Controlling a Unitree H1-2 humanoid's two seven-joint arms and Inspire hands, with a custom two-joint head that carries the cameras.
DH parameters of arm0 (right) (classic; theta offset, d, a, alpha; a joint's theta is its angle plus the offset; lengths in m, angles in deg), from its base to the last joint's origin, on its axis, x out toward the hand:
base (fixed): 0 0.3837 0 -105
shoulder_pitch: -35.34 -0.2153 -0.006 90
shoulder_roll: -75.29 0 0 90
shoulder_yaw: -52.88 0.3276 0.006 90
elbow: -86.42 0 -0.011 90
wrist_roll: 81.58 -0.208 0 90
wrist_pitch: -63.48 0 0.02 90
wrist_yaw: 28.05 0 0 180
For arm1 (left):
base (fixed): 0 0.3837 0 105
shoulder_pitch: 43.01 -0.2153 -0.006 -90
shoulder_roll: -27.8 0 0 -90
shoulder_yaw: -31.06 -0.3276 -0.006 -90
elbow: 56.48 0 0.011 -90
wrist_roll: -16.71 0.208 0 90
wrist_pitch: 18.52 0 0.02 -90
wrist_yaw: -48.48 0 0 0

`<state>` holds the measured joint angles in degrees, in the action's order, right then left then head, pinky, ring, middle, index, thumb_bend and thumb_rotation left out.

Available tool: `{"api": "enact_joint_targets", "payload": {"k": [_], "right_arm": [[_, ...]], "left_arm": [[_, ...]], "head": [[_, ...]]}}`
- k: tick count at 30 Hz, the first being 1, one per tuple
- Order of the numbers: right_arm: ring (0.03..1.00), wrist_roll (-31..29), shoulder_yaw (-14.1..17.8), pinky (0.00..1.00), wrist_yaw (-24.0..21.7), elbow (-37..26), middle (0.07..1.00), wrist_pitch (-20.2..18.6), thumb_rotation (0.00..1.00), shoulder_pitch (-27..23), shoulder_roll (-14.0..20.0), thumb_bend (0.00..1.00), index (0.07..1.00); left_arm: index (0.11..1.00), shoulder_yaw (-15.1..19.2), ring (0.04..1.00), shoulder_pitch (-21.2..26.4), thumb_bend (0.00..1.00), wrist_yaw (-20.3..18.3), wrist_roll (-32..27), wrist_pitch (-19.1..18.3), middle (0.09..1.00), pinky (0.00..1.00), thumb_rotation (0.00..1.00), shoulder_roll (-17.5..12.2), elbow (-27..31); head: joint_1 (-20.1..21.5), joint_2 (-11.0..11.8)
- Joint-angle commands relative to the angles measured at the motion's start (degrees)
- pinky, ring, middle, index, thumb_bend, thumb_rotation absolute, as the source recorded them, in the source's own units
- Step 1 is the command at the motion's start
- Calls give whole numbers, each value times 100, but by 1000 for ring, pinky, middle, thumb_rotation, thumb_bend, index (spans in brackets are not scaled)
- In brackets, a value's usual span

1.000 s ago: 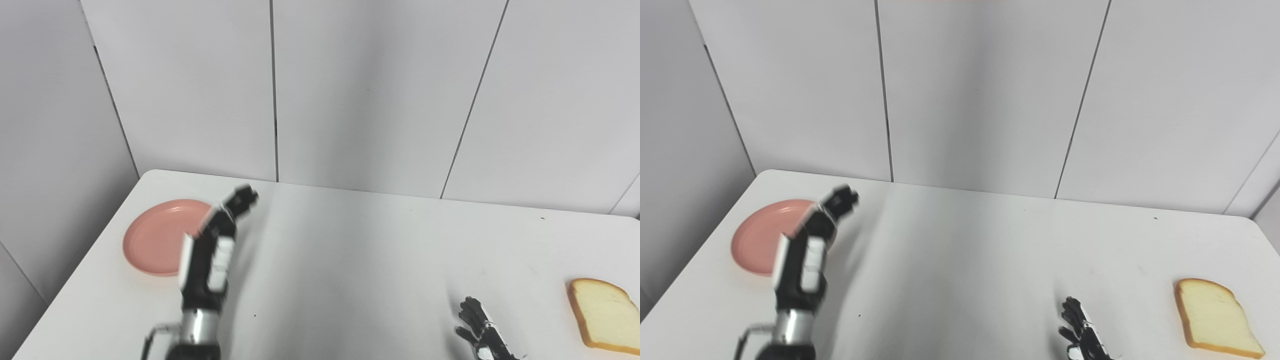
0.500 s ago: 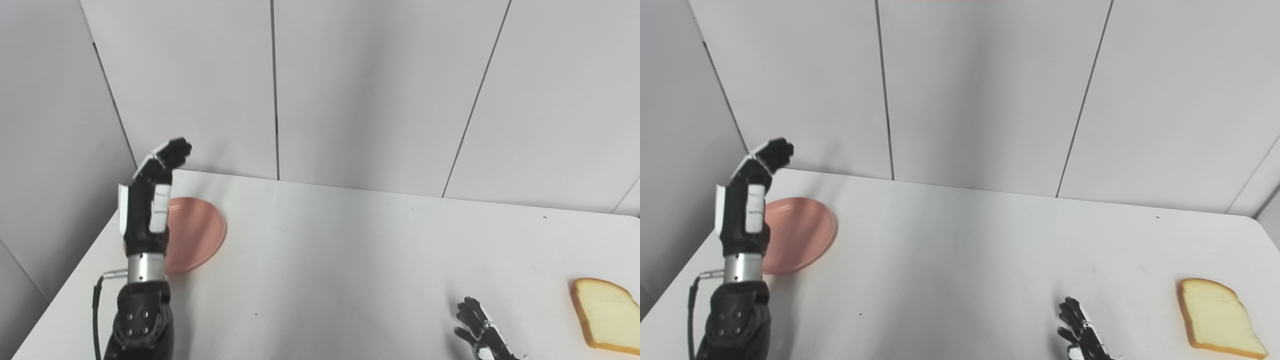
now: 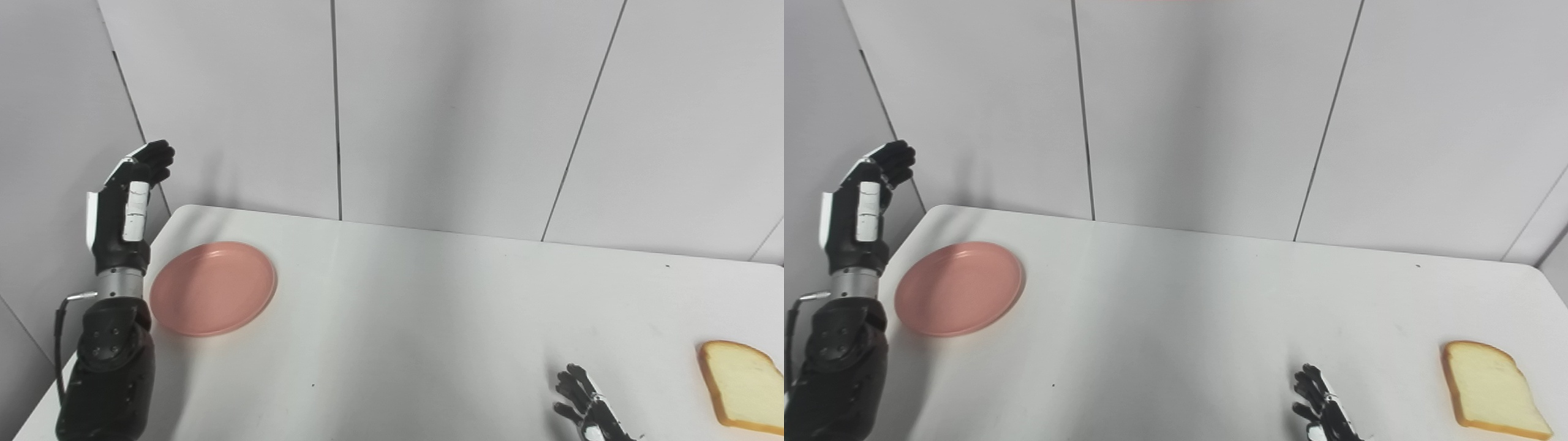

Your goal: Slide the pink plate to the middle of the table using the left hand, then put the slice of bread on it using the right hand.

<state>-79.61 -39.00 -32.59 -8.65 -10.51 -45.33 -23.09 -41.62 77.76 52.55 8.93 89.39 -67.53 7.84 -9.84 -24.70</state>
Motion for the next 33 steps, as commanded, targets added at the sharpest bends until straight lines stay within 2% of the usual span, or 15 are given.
{"api": "enact_joint_targets", "payload": {"k": [1,6,9,14,18,20,23,28,33], "right_arm": [[876,-14,-64,819,-12,183,884,83,1000,65,-73,805,908],[870,-22,-61,816,-16,173,879,91,1000,71,-70,808,905],[868,-15,-60,814,-15,159,877,64,1000,75,-70,804,905],[868,-32,-62,817,-23,133,876,67,1000,82,-67,798,913],[871,-38,-60,821,-27,75,879,24,1000,105,-61,797,918],[871,-45,-59,822,-33,60,880,6,1000,108,-57,795,920],[871,-34,-61,820,-35,56,878,6,1000,108,-50,793,923],[874,-27,-61,826,-28,30,880,6,1000,124,-54,781,926],[867,-25,-57,817,-14,5,875,-26,1000,125,-71,792,921]], "left_arm": [[688,39,821,401,910,-71,-64,192,783,837,872,-232,-235],[688,85,813,559,912,-114,-189,444,764,834,851,-341,-1040],[695,179,810,654,923,-84,-347,453,761,837,839,-346,-1524],[735,299,838,713,850,-48,-492,499,806,873,859,-303,-2145],[707,482,804,864,958,-390,-874,791,773,831,789,-324,-3063],[706,537,809,932,964,-535,-994,857,774,846,788,-348,-3429],[712,622,826,986,942,-627,-1163,831,784,868,794,-342,-3707],[732,561,835,1023,919,-673,-1129,880,796,886,805,-434,-4046],[721,553,823,995,893,-735,-1086,894,788,850,806,-464,-4164]], "head": [[-5,-14],[-9,-29],[4,-55],[11,-78],[23,-119],[20,-134],[17,-139],[34,-168],[44,-174]]}}
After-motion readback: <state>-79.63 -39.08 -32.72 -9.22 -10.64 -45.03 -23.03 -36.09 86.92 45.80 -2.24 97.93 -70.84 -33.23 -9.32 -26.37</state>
